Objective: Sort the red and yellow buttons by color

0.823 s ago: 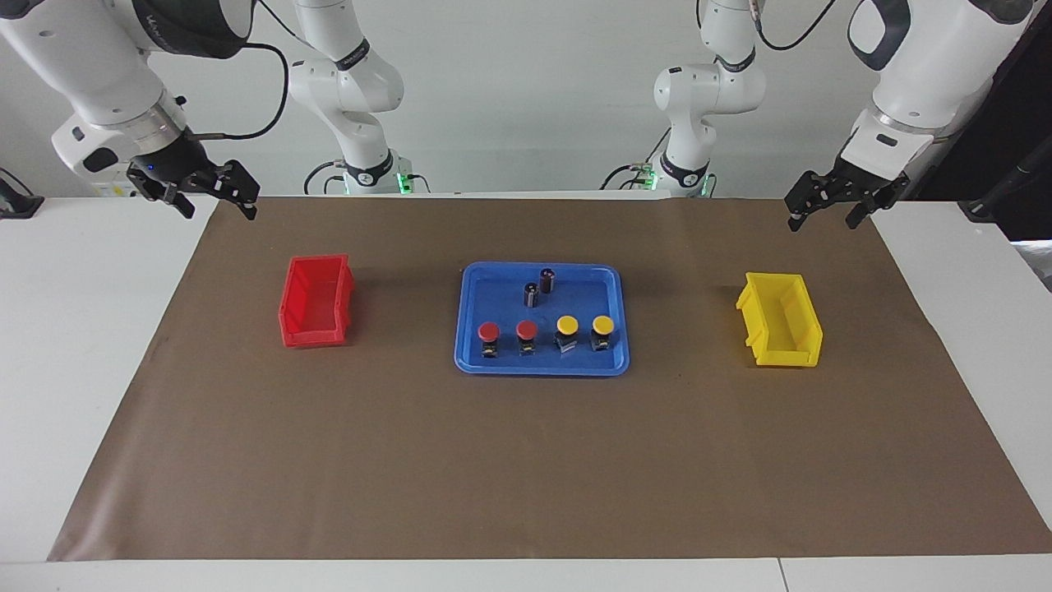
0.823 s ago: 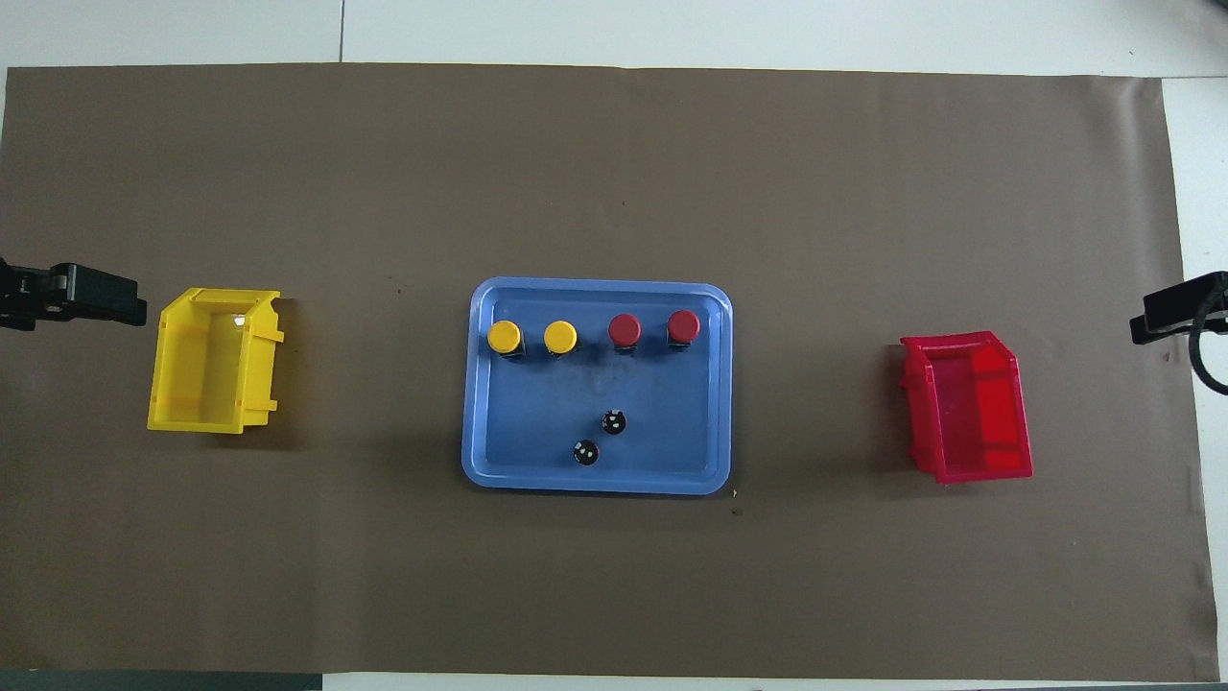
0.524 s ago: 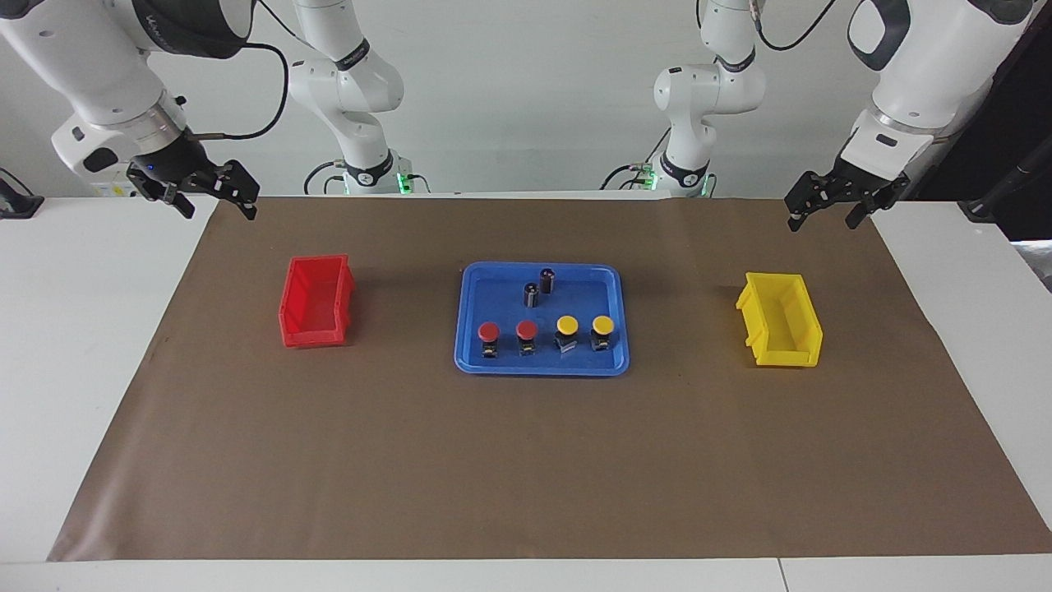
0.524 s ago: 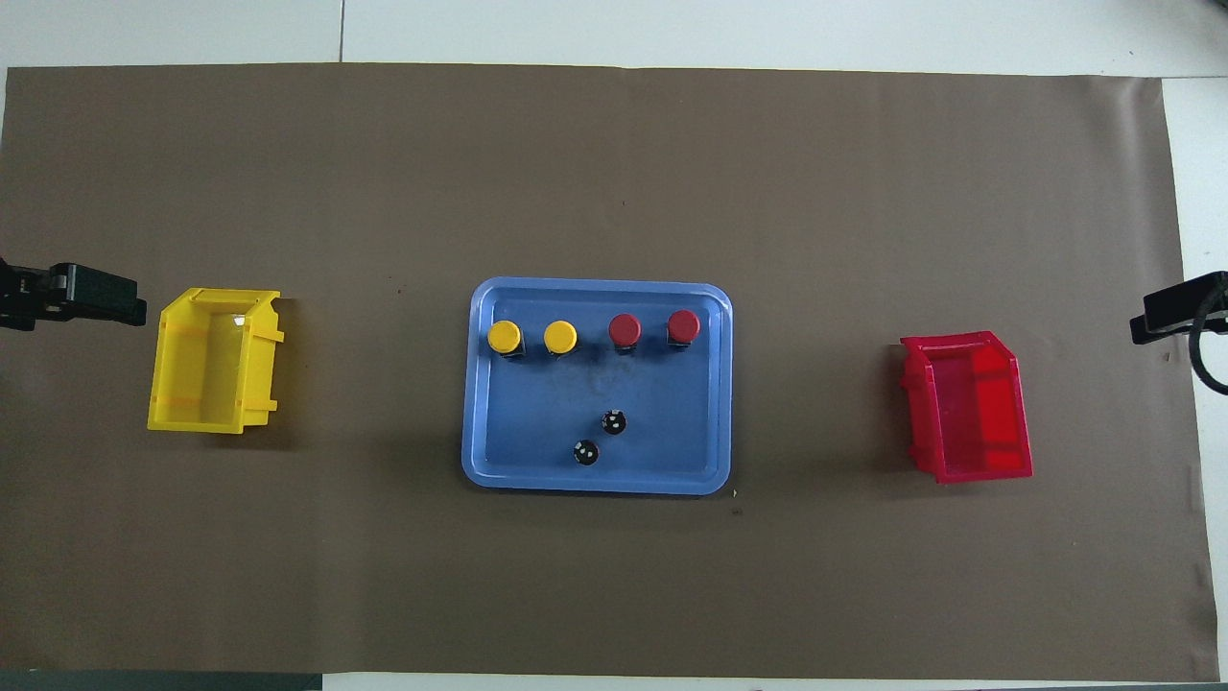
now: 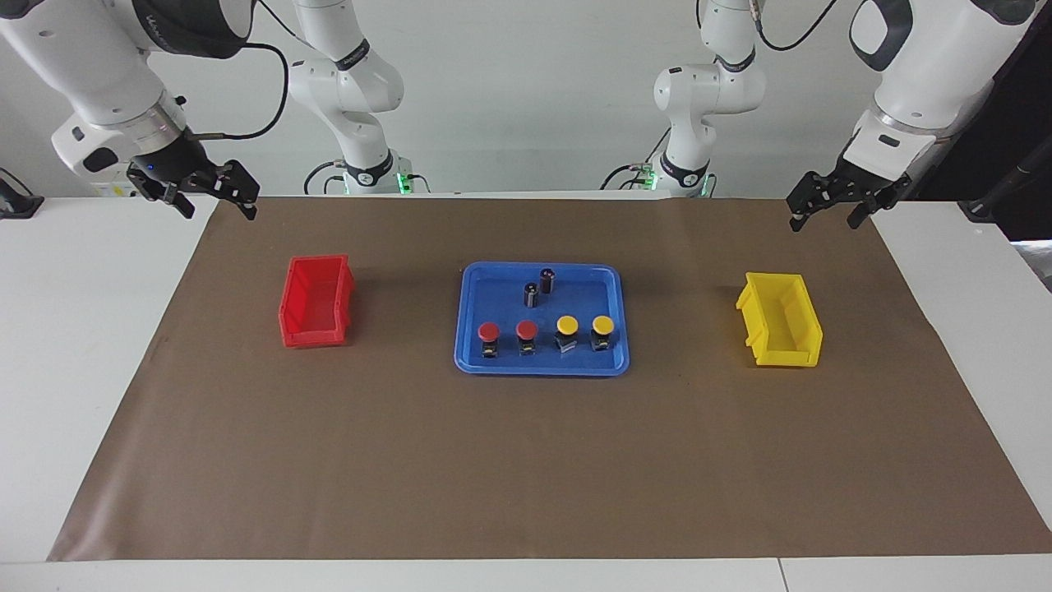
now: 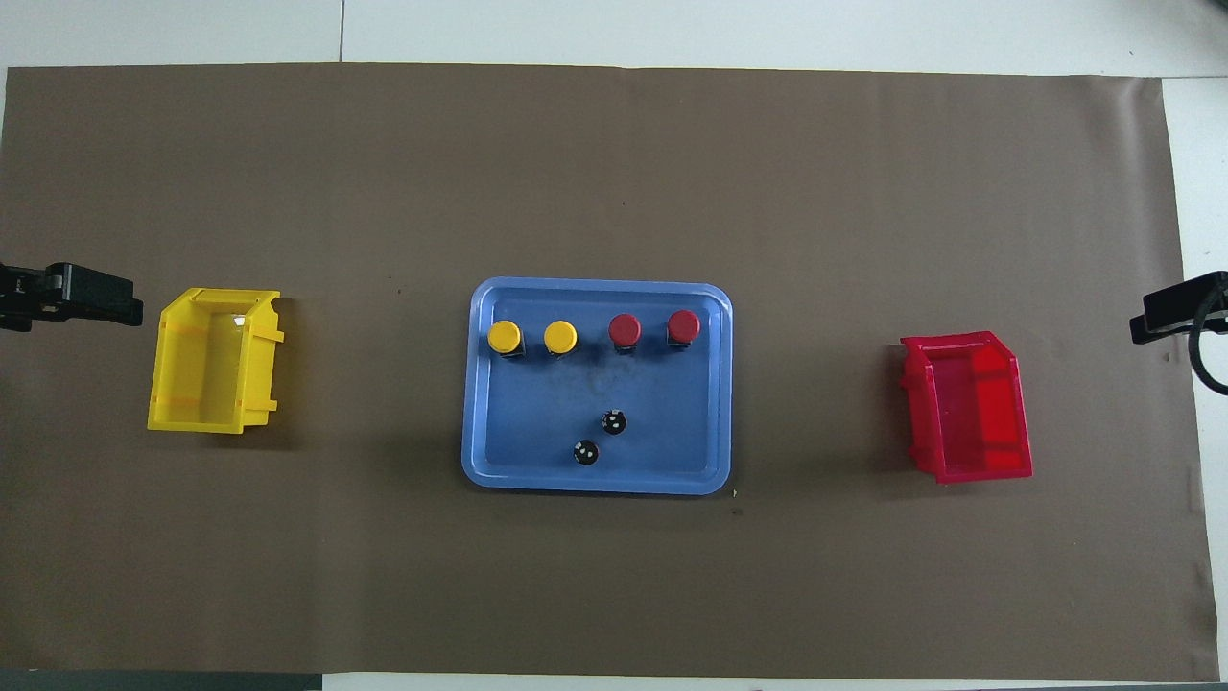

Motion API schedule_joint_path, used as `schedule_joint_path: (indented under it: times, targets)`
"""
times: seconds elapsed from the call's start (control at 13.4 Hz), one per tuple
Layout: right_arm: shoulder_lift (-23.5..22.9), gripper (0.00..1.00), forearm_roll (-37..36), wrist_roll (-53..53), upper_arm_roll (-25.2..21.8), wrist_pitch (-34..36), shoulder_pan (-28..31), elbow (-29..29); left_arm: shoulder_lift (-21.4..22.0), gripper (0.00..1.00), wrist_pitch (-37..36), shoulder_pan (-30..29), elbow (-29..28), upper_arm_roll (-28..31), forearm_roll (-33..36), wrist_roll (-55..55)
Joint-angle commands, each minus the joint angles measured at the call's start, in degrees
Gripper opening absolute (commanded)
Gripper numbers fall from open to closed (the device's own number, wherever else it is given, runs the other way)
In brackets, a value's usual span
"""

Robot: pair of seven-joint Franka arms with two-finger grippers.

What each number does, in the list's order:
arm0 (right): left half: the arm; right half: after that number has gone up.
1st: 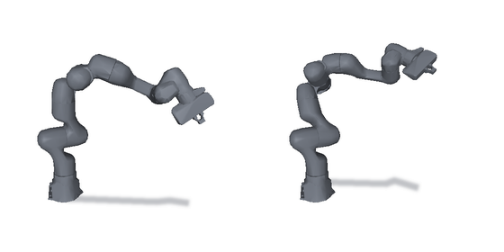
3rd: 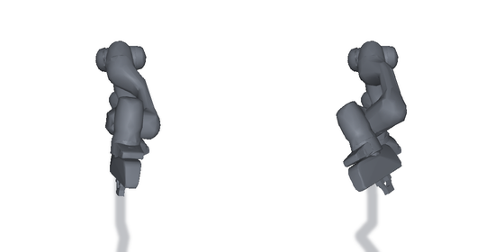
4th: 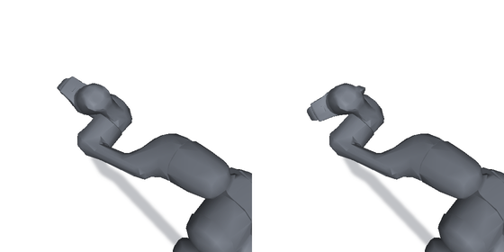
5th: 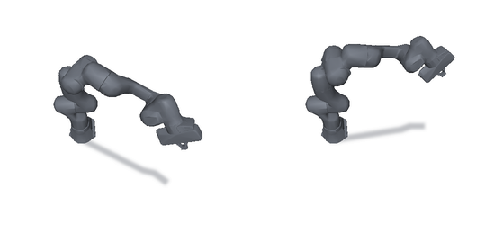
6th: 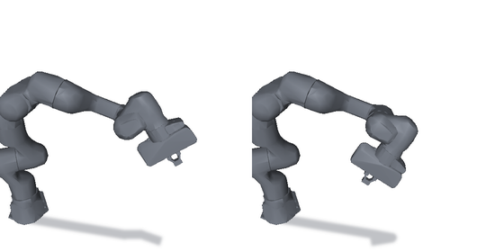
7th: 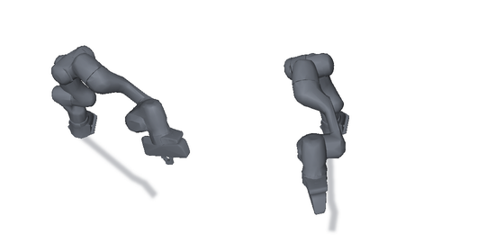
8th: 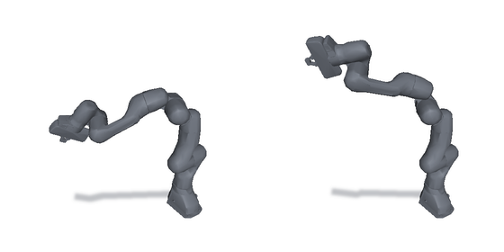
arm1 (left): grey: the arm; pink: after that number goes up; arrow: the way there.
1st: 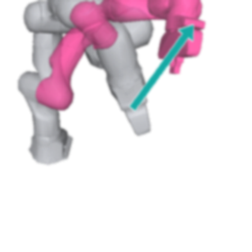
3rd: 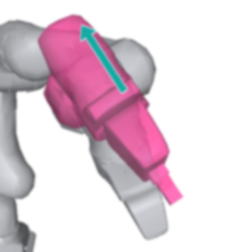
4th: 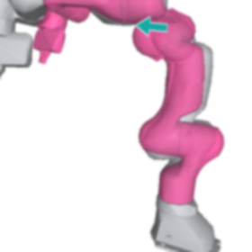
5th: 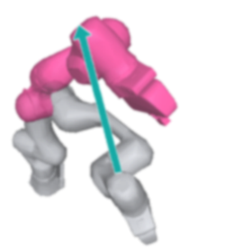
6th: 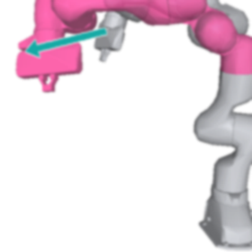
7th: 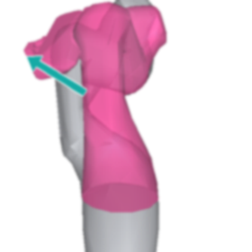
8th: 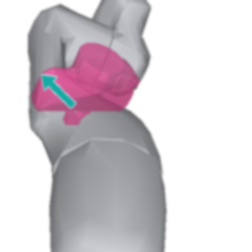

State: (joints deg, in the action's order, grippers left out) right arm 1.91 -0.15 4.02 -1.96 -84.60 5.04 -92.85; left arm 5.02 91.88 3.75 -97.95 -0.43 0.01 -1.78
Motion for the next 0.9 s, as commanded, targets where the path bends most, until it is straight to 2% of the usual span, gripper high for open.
schedule_joint_path:
  times: [0.0, 0.15, 0.3, 0.45, 0.67, 0.82]
  targets:
    - [0.3, 1.0, -0.1, -0.1, 0.6, -1.3, -1.6, 0.2, 0.1, 1.0, -1.1, -0.8, -0.1, -0.6, 1.1, 0.3]
    - [-2.2, 1.0, -0.4, -2.4, 0.6, 0.9, -4.1, 5.0, 0.1, 1.0, -1.4, -0.8, 0.0, -0.6, 1.1, 0.3]
    - [-7.0, 1.0, -0.4, -7.0, 0.6, 4.0, -6.5, 11.9, 0.1, 1.0, -1.5, -0.8, 0.0, -0.6, 1.1, 0.3]
    - [-10.4, 1.0, -0.5, -7.9, 0.6, 5.0, -9.5, 15.4, 0.1, 1.0, -1.2, -0.1, 0.0, -0.7, 1.1, 0.3]
    - [-16.5, 1.0, -0.6, -12.3, 1.4, 5.4, -14.6, 22.3, 0.0, 1.0, -1.1, -0.1, 0.0, -0.8, 1.1, 0.1]
    - [-17.9, 1.0, 0.0, -20.5, 2.0, 1.7, -18.9, 22.4, 0.1, 1.0, -1.1, 0.1, 0.0, -0.9, 1.1, 0.1]
